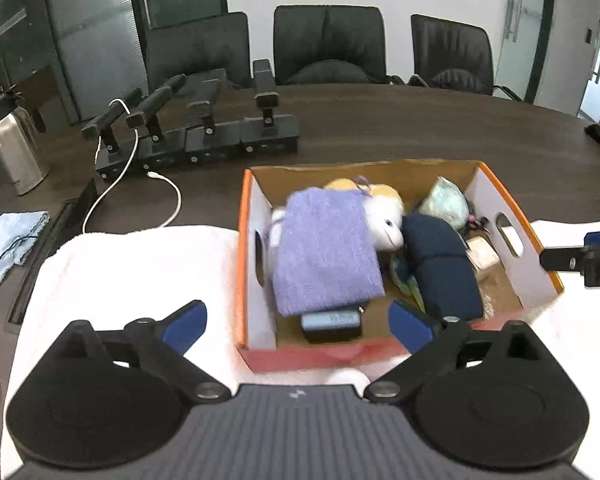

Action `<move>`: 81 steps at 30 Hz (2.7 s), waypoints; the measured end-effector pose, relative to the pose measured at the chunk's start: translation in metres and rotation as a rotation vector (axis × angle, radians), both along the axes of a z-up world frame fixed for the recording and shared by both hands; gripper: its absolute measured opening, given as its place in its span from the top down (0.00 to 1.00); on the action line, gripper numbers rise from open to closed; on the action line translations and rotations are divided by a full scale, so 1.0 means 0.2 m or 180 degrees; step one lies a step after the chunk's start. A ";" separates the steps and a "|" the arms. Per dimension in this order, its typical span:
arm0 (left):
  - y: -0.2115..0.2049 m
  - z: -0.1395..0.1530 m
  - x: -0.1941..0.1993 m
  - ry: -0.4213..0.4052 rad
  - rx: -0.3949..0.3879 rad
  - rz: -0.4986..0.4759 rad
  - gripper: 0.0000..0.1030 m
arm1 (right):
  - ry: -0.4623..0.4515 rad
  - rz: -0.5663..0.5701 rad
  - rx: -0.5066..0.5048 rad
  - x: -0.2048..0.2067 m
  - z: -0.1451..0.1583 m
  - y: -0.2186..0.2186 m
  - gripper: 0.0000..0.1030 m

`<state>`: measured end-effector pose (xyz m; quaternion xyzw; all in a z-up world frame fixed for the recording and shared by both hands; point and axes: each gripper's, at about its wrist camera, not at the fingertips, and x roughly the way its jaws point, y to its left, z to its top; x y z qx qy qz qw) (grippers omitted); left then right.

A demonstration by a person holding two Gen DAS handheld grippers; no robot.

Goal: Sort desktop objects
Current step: 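Move both tools back to the remaining items, then grasp the clear jar lid with left tool while right grasps white charger, then lower jar lid into box with left tool while right drops charger in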

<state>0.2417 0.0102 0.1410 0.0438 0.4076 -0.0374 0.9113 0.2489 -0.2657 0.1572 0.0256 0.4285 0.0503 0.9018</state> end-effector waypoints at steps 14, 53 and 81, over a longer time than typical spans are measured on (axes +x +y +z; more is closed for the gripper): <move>-0.08 -0.15 -0.60 -0.0588 -0.0469 -0.0096 0.01 | -0.0661 0.0264 0.0174 -0.68 -0.17 0.04 0.18; 0.03 -0.53 -0.15 -0.0216 -0.0559 -0.0037 0.21 | -0.0232 0.0673 0.0248 -0.24 -0.63 0.32 0.38; 0.02 -0.35 -0.67 -0.0758 -0.0824 -0.0131 0.61 | -0.0953 0.0722 -0.0014 -0.77 -0.40 0.15 0.45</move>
